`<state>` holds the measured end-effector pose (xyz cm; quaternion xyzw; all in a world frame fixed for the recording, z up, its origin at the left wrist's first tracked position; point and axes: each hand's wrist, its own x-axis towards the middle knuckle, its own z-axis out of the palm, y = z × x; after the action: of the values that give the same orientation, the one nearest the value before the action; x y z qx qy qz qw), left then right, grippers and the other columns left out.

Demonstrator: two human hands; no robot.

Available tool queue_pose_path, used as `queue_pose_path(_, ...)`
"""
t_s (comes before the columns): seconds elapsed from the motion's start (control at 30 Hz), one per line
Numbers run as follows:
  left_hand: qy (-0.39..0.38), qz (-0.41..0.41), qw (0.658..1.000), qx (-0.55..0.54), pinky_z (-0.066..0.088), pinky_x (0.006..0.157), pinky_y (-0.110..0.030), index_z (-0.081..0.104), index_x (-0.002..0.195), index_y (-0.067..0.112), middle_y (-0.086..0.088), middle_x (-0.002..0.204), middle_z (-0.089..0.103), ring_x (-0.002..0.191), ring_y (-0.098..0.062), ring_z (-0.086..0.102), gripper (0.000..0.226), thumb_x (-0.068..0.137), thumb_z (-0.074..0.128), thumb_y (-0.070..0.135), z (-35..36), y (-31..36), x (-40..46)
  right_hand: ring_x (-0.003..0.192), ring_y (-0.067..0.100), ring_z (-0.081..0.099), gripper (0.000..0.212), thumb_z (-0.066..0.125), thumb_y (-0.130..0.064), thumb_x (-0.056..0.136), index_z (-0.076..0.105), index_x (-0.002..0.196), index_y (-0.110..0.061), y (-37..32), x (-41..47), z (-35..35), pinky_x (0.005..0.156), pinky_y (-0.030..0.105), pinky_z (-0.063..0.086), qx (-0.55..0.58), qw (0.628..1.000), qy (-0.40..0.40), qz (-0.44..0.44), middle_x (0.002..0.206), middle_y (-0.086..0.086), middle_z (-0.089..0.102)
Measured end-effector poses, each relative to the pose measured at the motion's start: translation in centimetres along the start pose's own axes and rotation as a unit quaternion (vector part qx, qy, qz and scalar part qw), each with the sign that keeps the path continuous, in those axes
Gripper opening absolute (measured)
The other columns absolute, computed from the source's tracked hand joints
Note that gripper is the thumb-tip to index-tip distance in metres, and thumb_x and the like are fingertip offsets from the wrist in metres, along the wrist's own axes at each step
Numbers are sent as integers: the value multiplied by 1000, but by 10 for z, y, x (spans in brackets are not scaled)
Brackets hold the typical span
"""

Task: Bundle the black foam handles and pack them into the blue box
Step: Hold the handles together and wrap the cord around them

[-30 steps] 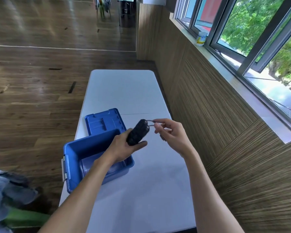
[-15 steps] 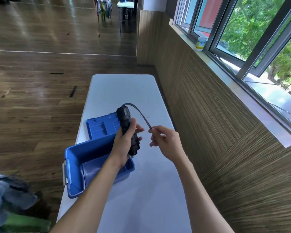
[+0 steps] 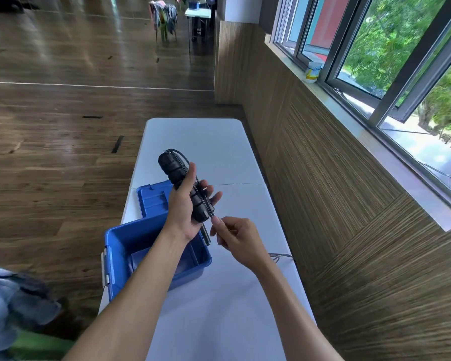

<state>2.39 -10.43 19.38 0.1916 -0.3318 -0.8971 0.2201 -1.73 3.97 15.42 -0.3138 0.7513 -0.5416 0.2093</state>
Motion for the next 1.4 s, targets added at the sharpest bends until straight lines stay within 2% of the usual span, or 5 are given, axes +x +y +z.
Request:
queue_pose_path(0.4,85,60,990,91,53,56,-27,55,85,16,4,68,57,76,-13,67,17,95,69,15,-7,1,1,64,22,62,22,58,-9,89,75,103,-7,3,-6,-2,67,39,53,-4,1000,9,5,84,11,75)
queue_pose_path(0.77,-4,46,992,117,47,96,-42,69,81,26,-1,77,61,108,-20,67,25,102,57,32,1,-11,-19,59,12,35,35,52,-36,105,70,112,-6,-24,-3,-7,50,14,35,132,990,-36,39,75,7,43)
queue_pose_path(0.9,-14,31,993,113,55,81,-36,53,133,7,-4,121,73,88,-16,68,59,91,63,49,-5,-15,-23,57,15,30,36,54,-39,104,71,97,-8,-28,-5,-9,51,20,28,154,983,-68,66,69,9,40)
queue_pose_path(1.13,-46,-2,992,119,58,76,-22,59,141,30,14,142,62,113,-2,68,48,102,42,53,-6,-19,-27,56,18,21,40,50,-42,105,63,92,-7,-25,-5,-9,51,26,17,200,972,-93,83,60,-8,46)
queue_pose_path(1.4,-64,-9,989,133,39,68,-36,70,127,38,10,99,71,84,-17,57,47,95,47,64,-8,-31,-29,45,11,34,48,43,-53,102,58,83,-12,-21,1,3,45,22,25,169,978,-9,122,74,17,48)
